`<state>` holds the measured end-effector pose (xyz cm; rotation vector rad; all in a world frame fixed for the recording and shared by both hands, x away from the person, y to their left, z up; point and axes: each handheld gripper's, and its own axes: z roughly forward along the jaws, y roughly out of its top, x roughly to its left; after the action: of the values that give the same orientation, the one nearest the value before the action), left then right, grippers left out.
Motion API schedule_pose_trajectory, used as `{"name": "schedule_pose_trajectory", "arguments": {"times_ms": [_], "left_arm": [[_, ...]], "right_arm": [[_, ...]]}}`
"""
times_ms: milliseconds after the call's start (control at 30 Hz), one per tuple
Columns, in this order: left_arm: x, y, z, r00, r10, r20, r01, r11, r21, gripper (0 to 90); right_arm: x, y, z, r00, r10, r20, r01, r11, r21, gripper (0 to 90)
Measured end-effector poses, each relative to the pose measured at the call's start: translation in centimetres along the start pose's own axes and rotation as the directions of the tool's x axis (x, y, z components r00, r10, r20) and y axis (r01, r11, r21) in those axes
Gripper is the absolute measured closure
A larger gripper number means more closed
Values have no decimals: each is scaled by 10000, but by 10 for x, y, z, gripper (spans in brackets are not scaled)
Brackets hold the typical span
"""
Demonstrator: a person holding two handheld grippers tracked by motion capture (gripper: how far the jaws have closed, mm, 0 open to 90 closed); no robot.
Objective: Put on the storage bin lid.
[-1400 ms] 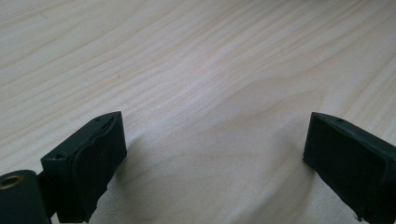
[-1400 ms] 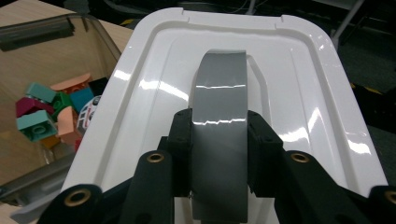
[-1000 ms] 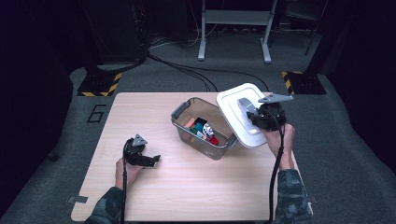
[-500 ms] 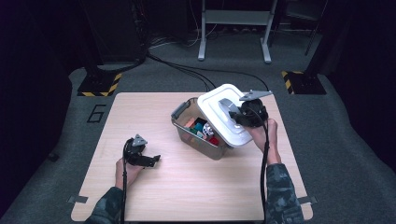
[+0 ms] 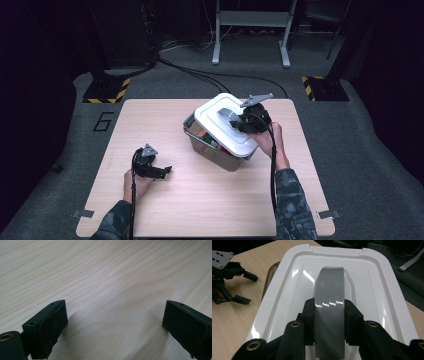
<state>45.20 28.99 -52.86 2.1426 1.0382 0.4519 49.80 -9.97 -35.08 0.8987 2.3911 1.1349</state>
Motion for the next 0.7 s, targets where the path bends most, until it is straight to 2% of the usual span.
{"name": "schedule_pose_trajectory", "arguments": {"times_ms": [267,333,433,700], "left_arm": [[0,0,0,10000,-57,-6,57,10000,-41,57],[0,0,0,10000,-57,-5,57,10000,-42,57],[0,0,0,10000,-60,-4,60,10000,-41,57],[0,0,0,10000,-60,-6,60,10000,-43,57]], "right_arm": [[1,3,19,9974,-478,-538,493,9984,262,675],[3,5,24,9962,-489,-718,514,9981,327,675],[4,7,31,9929,-741,-930,787,9958,464,675],[4,8,39,9877,-771,-1362,859,9945,604,675]]}}
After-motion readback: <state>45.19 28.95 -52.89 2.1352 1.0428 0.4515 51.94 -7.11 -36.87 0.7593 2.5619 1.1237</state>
